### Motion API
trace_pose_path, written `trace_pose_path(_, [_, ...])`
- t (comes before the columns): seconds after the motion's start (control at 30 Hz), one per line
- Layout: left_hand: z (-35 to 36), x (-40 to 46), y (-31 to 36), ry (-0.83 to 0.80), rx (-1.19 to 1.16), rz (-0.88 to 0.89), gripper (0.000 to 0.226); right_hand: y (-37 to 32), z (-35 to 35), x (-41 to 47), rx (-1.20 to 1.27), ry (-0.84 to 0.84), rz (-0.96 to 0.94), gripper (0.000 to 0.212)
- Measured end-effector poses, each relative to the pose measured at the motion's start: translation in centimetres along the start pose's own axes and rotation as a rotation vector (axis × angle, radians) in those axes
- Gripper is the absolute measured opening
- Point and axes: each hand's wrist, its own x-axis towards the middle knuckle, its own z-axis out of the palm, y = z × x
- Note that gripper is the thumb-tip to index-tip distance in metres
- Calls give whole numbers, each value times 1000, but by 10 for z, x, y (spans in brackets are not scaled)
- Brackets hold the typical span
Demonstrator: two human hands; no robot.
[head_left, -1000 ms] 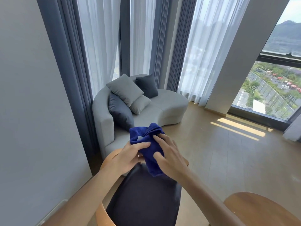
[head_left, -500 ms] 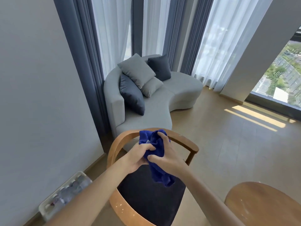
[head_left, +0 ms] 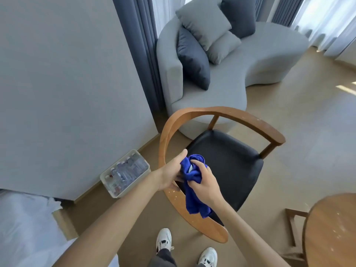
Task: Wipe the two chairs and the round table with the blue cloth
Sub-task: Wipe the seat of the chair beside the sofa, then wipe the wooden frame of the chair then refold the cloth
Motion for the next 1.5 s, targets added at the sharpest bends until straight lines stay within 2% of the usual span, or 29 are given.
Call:
trace_pose_path(0.17, [-34,47,-11,173,244,-32,73,39,4,-4,18,144,182,52])
trace_pose_path(0.3, [-82,97,-21,344,711,124,53,72,13,-21,3,281,348,52])
trace_pose_path(0.4, [-119,130,-28,340,973,184,53,81,35,-35,2,395,471,53])
trace_pose_path(0.6, [-166,170,-33,261,1618,526,52,83,91,-56,-51,673,643,57])
trace_pose_path(0.67, [-180,180,-39,241,1813,599,53,88,105,-64,-119,719,694,59])
trace_pose_path(0.77, [-200,192,-46,248,2013,676,61,97,123,-77,-311,699,722,64])
trace_pose_path(0.87, [-216,206,-48,244,2064,749,71,111,128,-80,-503,704,722,70])
trace_pose_path(0.93, [-223,214,-48,230,2073,802,71,119,131,-75,-493,748,705,70])
trace_pose_path(1.03, [-222,221,-53,205,2098,827,78,125,153,-63,-434,934,628,64])
trace_pose_path(1.1, [-222,222,-57,206,2117,807,80,122,173,-50,-421,1077,642,58])
trace_pose_path(1.17, [-223,224,-58,207,2123,798,79,114,191,-33,-414,1143,677,56])
trace_pose_path(1.3, [-225,225,-59,196,2091,798,80,78,231,19,-445,1105,735,54])
trace_pose_path(1.5, [-228,229,-54,173,1668,863,68,28,273,101,-479,1004,777,54])
